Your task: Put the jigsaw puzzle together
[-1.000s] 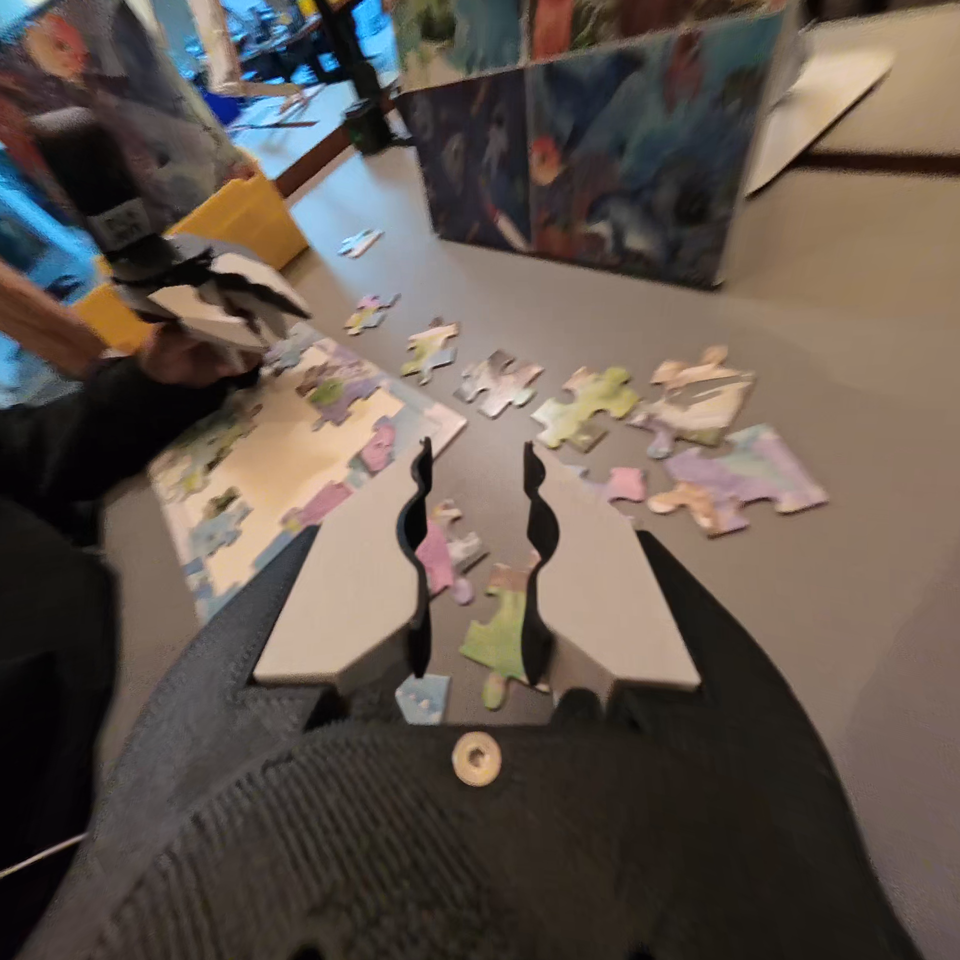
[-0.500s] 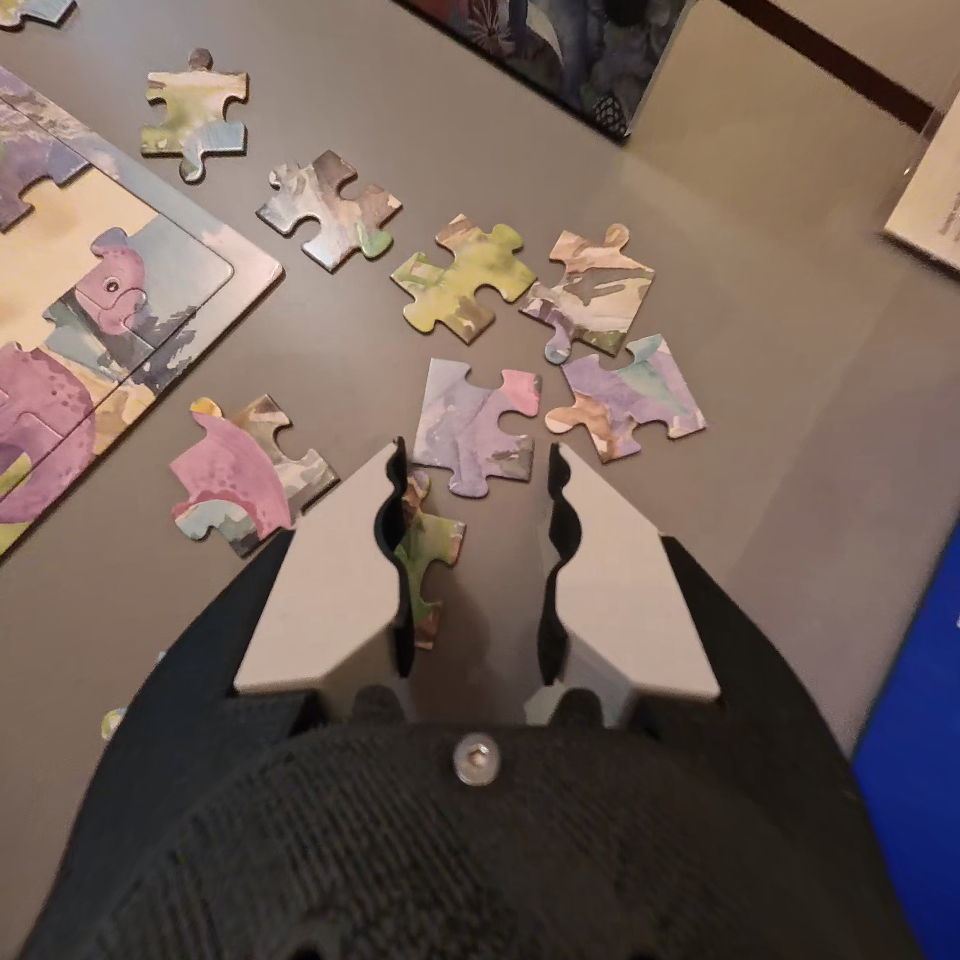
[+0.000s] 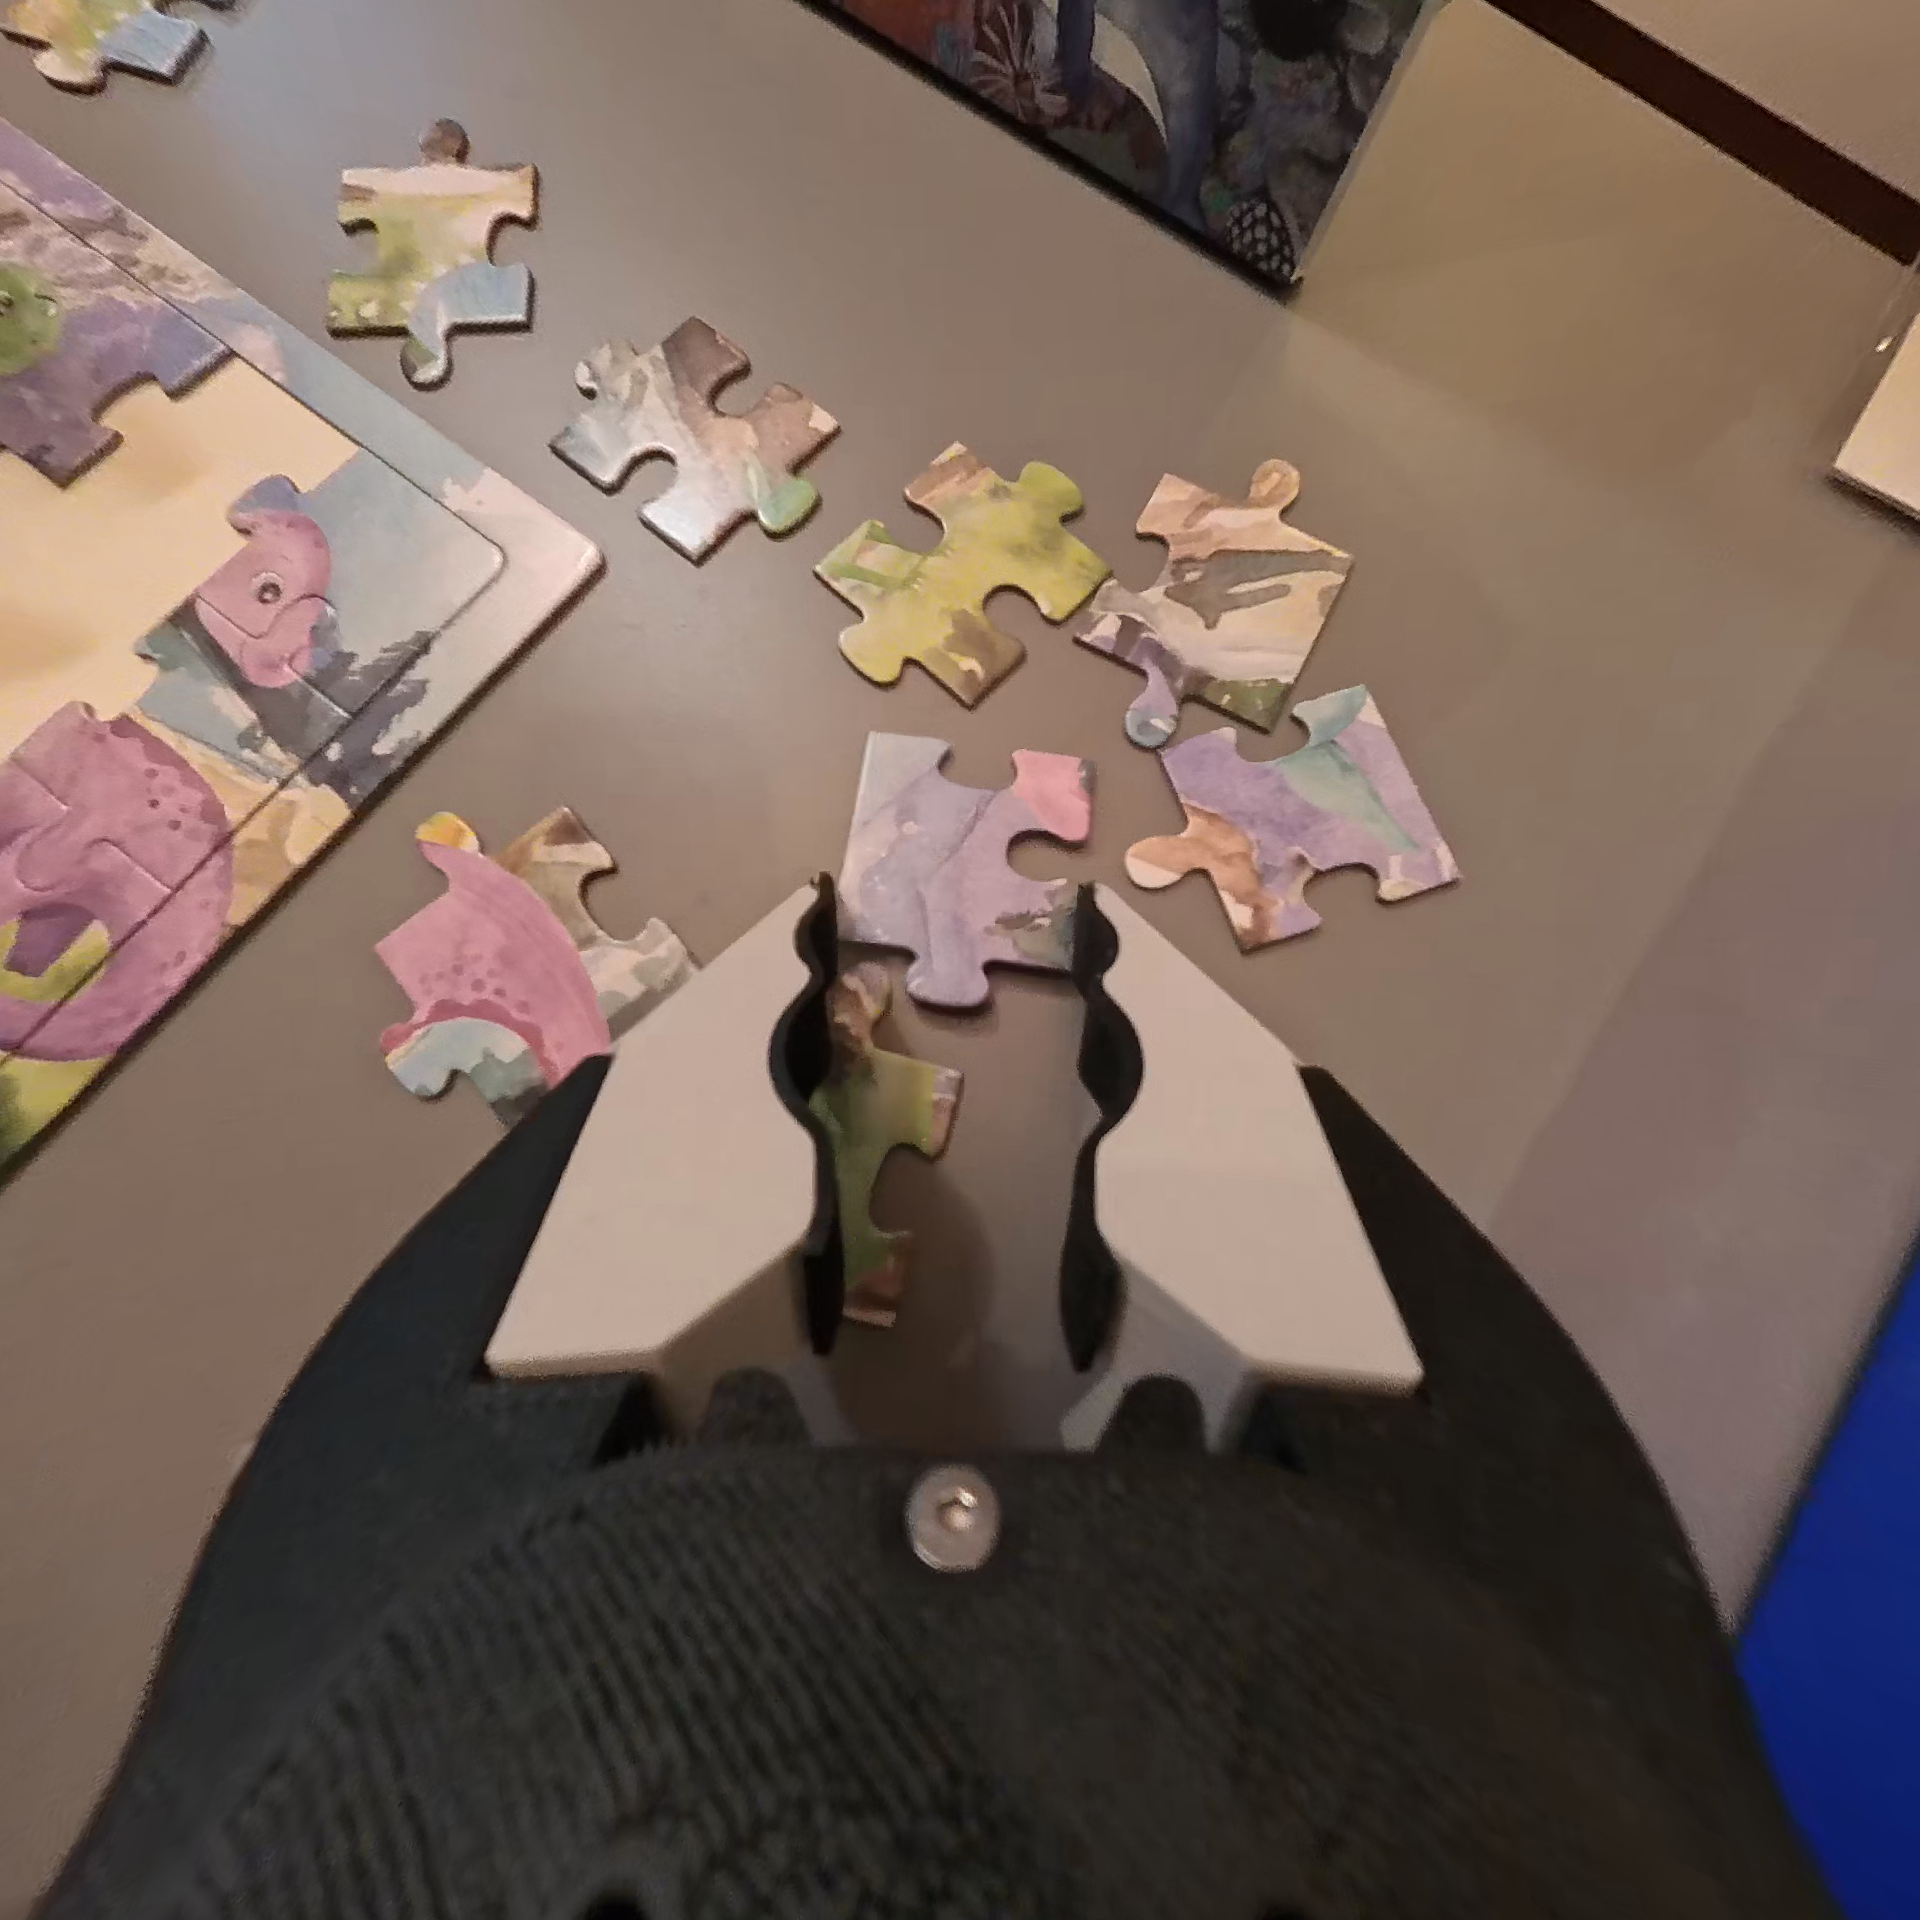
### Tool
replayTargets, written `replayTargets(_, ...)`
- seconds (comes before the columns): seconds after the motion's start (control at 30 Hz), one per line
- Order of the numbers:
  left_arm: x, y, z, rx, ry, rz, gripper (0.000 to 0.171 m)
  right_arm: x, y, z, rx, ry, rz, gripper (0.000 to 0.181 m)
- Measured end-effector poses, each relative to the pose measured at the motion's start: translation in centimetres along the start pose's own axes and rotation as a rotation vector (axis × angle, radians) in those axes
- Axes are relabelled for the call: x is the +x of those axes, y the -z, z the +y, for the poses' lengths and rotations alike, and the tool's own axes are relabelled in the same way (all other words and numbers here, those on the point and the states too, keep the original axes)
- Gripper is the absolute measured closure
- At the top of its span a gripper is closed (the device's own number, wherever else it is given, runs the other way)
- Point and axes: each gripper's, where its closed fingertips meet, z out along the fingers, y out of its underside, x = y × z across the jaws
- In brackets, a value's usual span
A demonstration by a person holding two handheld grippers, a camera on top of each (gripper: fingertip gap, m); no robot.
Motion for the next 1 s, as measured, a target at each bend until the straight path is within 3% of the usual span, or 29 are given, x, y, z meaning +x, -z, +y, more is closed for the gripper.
replayTargets(0.07, 0.0, 0.0, 0.0, 0.0, 0.0, -0.001, 0.137, -0.5, 0.3, -0.7, 0.037, -0.012, -0.03, 0.137)
replayTargets(0.13, 0.0, 0.0, 0.1, -0.001, 0.002, 0.0, 0.137, -1.1, 0.8, -1.6, 0.089, -0.012, -0.073, 0.167)
replayTargets(0.27, -0.1, -0.1, 0.2, -0.006, 0.004, 0.002, 0.137, -1.8, 1.5, -2.8, 0.155, -0.041, -0.118, 0.15)
replayTargets(0.53, -0.1, -0.2, 0.4, -0.012, 0.012, 0.006, 0.137, 0.2, 0.2, -0.3, 0.018, -0.02, 0.007, 0.128)
replayTargets(1.0, 0.0, -0.2, 0.4, -0.011, 0.006, 0.005, 0.137, 0.9, 0.3, 0.8, -0.025, -0.058, 0.007, 0.128)
